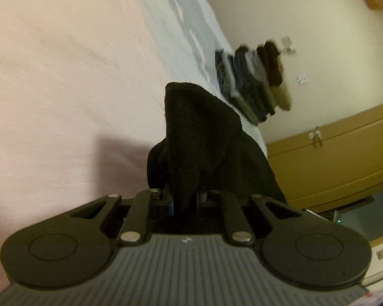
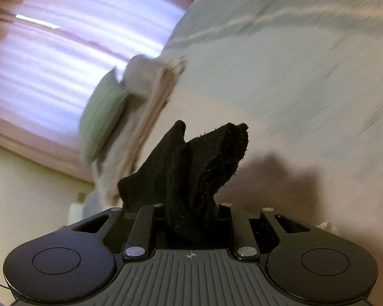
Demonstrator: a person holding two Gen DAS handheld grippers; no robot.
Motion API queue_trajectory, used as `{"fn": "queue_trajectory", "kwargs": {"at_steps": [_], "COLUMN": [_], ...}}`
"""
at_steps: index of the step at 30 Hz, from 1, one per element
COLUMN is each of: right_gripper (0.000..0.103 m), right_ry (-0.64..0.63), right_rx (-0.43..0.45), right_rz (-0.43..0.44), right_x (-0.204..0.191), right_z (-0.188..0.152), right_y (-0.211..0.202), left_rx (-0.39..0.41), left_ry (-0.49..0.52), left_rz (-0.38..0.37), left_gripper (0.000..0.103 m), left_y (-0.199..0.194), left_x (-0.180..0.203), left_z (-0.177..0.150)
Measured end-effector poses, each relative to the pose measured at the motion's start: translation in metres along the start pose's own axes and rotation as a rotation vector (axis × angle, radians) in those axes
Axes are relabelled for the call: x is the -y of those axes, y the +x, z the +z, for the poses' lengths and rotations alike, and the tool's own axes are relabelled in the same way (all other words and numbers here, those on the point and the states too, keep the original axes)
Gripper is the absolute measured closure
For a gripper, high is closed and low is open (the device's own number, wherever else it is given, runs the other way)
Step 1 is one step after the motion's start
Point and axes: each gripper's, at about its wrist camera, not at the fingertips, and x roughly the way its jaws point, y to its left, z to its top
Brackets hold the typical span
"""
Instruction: Fold large clothes
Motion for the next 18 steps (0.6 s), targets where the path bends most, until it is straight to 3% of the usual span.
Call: {"fn": "queue_trajectory", "kwargs": {"at_steps": [4,6,8,10,13,16,18], "right_gripper": [0.082,0.073,0.07,0.066,0.066,0.066,0.066], "right_ry": [-0.116,-0.111,-0.115,-0.117,-0.185,-0.317,-0.409], "right_rx": [-0.101,-0.141,-0.104,-0.037,0.096,0.155,0.135], "right_rz": [-0.237,-0.272,-0.312,-0.401,-0.535,-0.494,-0.449], "right_x": [0.051,0.058,0.05,0.041,0.008,-0.028,-0.042], "right_z": [0.031,0.033,0.039,0.042,0.041,0.034,0.022], "right_y": [0.021,0.034,0.02,0.002,-0.014,-0.01,0.01], "left_rx": [0.012,0.014,0.024,0.051,0.115,0.131,0.106], "left_ry": [-0.015,-0.019,-0.015,0.053,0.146,0.279,0.39], "left_rz": [0.069,0.106,0.158,0.274,0.425,0.396,0.344], "left_gripper": [0.089,0.082,0.078,0.074,0.078,0.078,0.078], "left_y": [0.078,0.09,0.077,0.057,0.03,0.033,0.06], "left_x": [0.003,0.003,0.01,0.025,0.054,0.088,0.104], "left_z": [-0.01,-0.012,-0.006,0.005,0.013,0.014,0.009]}}
